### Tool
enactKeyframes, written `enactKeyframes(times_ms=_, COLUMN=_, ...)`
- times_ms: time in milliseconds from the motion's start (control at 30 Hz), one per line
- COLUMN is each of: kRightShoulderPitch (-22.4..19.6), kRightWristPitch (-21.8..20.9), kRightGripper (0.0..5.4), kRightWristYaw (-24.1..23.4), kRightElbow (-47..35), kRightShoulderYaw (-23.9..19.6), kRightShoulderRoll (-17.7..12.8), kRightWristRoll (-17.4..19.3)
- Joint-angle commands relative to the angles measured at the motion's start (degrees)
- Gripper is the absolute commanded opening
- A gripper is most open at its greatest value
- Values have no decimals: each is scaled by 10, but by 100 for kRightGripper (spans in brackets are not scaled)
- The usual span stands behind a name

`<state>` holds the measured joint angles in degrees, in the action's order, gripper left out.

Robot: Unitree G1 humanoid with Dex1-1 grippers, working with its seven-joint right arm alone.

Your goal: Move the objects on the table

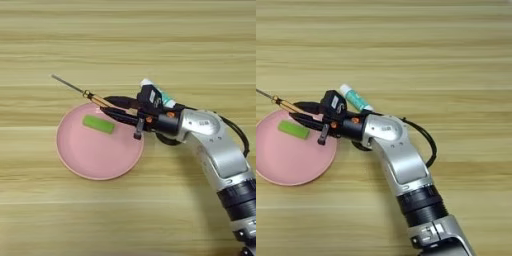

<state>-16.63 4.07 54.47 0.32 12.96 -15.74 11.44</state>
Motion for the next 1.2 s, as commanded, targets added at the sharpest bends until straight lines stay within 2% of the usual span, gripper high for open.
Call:
enactKeyframes(times_ms=33, kRightShoulderPitch=-27, kRightWristPitch=-25, kRightGripper=90, kRightWristYaw=1, kRightElbow=-12, kRightShoulderYaw=-1, kRightShoulderRoll=-17, kRightWristRoll=-10)
enactKeyframes(times_ms=533, kRightShoulderPitch=-24, kRightWristPitch=-13, kRightGripper=90, kRightWristYaw=23, kRightElbow=26, kRightShoulderYaw=36, kRightShoulderRoll=-42, kRightWristRoll=-58)
enactKeyframes(times_ms=1000, kRightShoulderPitch=-30, kRightWristPitch=-8, kRightGripper=90, kRightWristYaw=14, kRightElbow=64, kRightShoulderYaw=58, kRightShoulderRoll=-47, kRightWristRoll=-115)
enactKeyframes(times_ms=1200, kRightShoulderPitch=-32, kRightWristPitch=-6, kRightGripper=90, kRightWristYaw=13, kRightElbow=73, kRightShoulderYaw=60, kRightShoulderRoll=-45, kRightWristRoll=-128)
